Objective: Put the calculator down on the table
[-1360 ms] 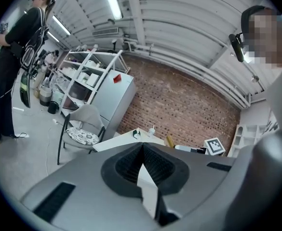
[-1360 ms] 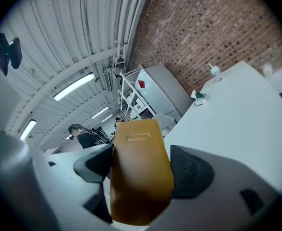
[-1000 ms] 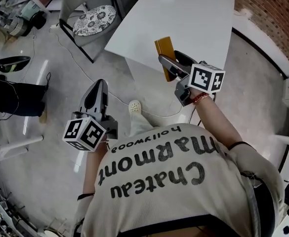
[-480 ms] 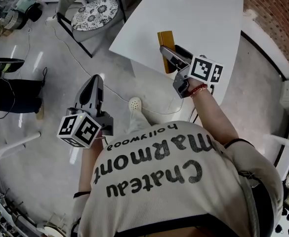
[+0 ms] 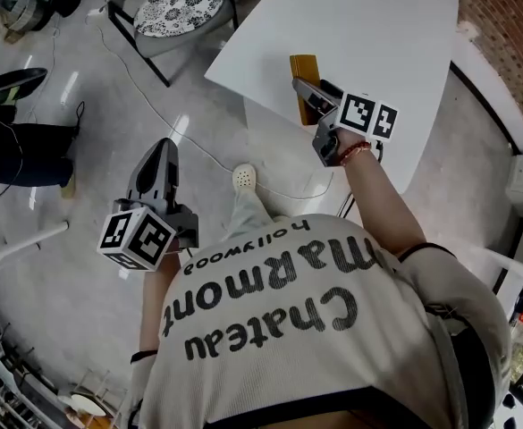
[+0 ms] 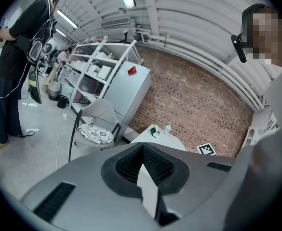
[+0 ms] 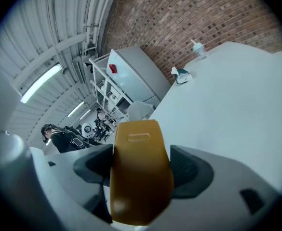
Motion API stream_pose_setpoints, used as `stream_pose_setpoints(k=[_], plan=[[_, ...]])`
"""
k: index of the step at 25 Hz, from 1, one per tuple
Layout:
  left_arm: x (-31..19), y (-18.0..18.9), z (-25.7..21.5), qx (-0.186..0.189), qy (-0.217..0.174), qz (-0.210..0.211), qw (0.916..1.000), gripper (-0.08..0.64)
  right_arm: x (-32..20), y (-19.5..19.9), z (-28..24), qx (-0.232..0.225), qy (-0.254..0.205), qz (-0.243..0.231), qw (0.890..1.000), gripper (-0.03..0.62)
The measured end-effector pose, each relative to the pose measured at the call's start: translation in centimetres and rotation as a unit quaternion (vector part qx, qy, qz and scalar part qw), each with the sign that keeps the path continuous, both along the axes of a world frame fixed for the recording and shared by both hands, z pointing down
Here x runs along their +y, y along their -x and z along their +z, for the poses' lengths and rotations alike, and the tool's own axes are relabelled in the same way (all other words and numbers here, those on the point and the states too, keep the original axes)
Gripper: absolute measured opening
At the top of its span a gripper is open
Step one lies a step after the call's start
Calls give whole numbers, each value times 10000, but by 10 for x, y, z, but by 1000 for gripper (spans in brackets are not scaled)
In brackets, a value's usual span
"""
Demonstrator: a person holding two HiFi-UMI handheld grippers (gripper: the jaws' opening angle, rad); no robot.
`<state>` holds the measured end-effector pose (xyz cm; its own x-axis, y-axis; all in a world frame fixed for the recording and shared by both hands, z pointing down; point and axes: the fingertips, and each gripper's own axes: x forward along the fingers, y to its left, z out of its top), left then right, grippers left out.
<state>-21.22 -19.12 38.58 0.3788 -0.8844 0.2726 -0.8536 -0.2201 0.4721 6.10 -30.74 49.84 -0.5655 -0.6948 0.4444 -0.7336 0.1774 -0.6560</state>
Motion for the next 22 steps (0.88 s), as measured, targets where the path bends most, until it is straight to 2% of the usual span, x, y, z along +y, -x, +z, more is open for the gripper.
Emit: stream_pose_setpoints(k=[12,22], plan=[[4,6,0,7,21,-129,9999,0,5,-7,28,635,322,-98,9974,377],[5,11,6,9,26,-234,9997,0,11,-10,54,1220,717,-168,9898,376]])
